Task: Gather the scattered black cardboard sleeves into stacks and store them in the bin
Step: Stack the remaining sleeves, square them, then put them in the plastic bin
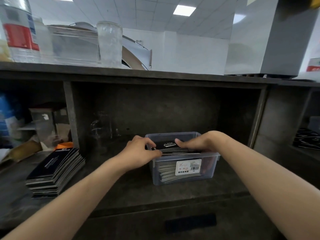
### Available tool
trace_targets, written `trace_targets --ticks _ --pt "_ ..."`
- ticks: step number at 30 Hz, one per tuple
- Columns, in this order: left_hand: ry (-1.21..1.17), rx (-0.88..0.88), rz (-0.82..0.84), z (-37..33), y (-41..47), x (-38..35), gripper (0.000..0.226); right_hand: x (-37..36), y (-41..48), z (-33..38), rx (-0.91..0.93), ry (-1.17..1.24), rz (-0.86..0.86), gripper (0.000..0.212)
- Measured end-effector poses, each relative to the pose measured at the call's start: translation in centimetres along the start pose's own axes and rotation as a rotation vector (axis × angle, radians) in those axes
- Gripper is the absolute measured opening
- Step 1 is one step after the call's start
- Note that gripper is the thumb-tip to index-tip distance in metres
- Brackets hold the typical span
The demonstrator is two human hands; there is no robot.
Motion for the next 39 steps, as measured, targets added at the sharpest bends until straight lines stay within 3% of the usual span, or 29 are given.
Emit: trace_targets --ticks 3,7,11,18,20,22,23,25,27,29,32,36,39 --pt "0.019 0.024 -0.046 -0.4 0.1 -0.7 0.062 0.2 -0.8 -0.1 0.02 -0.105 0.038 0.077" --pt "-0.054 -0.006 -0.082 0.7 -0.5 -1.4 0.056 0.2 0.1 -0.2 0.028 -0.221 0.005 0.085" --pt "-0.119 -0.071 -0.101 1.6 -1.1 -1.5 0.051 -0.8 0.9 0.3 0.058 -0.239 -0.223 0.092" --pt "0.142 -0.107 -0.188 4.5 -4.0 2.7 0.039 -1.1 -2.9 0.2 0.074 -0.163 -0.125 0.098" --pt "0.243 -0.065 -0.218 5.9 -5.0 4.8 0.042 -1.2 -5.0 1.6 0.184 -0.252 -0.4 0.094" --pt "0.335 -0.009 -0.261 7.3 -6.4 7.2 0.044 -1.7 -7.0 4.5 0.452 -0.279 -0.714 0.078" --pt "0.381 0.016 -0.281 7.9 -7.1 8.3 0.045 -2.5 -8.0 6.1 0.616 -0.209 -0.732 0.068" --pt "0.456 0.08 -0.312 9.7 -8.7 10.5 0.052 -5.4 -9.3 10.3 0.851 0.007 -0.448 0.059" --pt "0.515 0.193 -0.315 11.8 -10.2 12.0 0.07 -9.5 -9.3 14.5 0.868 0.091 -0.106 0.069" --pt "0.527 0.335 -0.264 14.0 -11.6 12.6 0.091 -13.7 -8.7 18.0 0.809 0.049 0.048 0.084" --pt "0.347 0.454 -0.216 16.2 -13.1 11.9 0.1 -19.1 -7.3 21.3 0.775 0.063 0.115 0.091" --pt "0.136 0.348 -0.321 17.2 -13.8 10.4 0.072 -22.9 -5.7 23.5 0.761 0.087 0.116 0.096" --pt "0.111 0.297 -0.358 17.7 -13.8 9.9 0.068 -22.9 -5.2 24.3 0.734 0.149 0.127 0.081"
Point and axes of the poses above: each hand's wrist, its own y-axis towards the middle knuckle, its own x-axis out of the back of the hand, z = x × y, the point moved 1 cm from there along y, towards the middle knuckle, and after that the axes turned 8 degrees about -x, right-handed, at the moved point
